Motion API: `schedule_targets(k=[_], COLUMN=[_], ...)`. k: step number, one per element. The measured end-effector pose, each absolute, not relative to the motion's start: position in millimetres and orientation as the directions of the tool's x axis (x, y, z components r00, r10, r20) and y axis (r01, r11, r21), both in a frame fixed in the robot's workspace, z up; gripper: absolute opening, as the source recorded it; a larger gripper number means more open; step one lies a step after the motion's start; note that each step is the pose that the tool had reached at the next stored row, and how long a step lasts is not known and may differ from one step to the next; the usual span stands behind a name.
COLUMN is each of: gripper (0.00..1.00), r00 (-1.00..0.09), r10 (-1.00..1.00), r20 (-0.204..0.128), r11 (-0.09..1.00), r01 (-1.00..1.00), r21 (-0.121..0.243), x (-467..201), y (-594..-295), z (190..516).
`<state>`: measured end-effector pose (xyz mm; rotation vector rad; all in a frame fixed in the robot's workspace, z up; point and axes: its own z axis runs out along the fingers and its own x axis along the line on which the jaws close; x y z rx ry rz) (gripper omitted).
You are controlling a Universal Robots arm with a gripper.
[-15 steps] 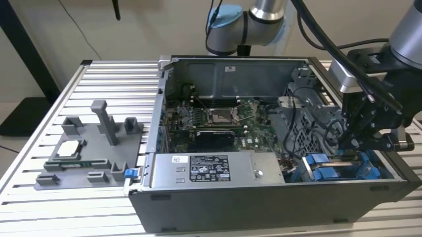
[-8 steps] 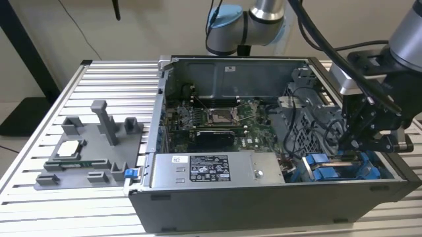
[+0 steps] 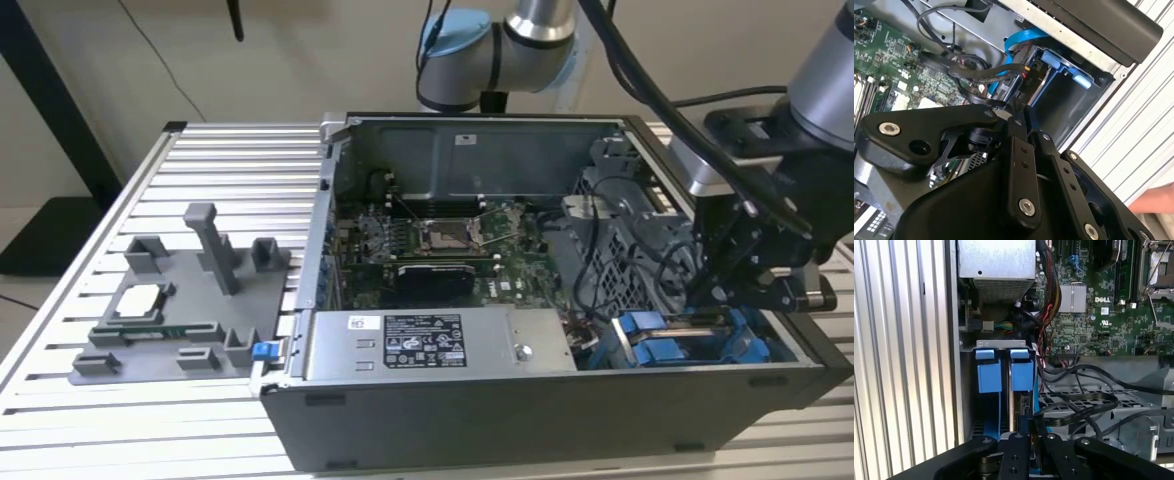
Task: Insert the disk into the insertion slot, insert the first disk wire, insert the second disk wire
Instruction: 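Insert the second disk wire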
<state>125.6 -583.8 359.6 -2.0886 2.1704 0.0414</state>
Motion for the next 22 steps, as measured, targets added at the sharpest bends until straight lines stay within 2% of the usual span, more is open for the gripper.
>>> schedule_targets(k=[22], gripper=[0.0], r00=[-0.042], r10=[-0.993], r20=[-0.112], r11=[0.05], r01=[-0.996], r21=[-0.07], x=[128.6], y=[-583.7], z=[349.1])
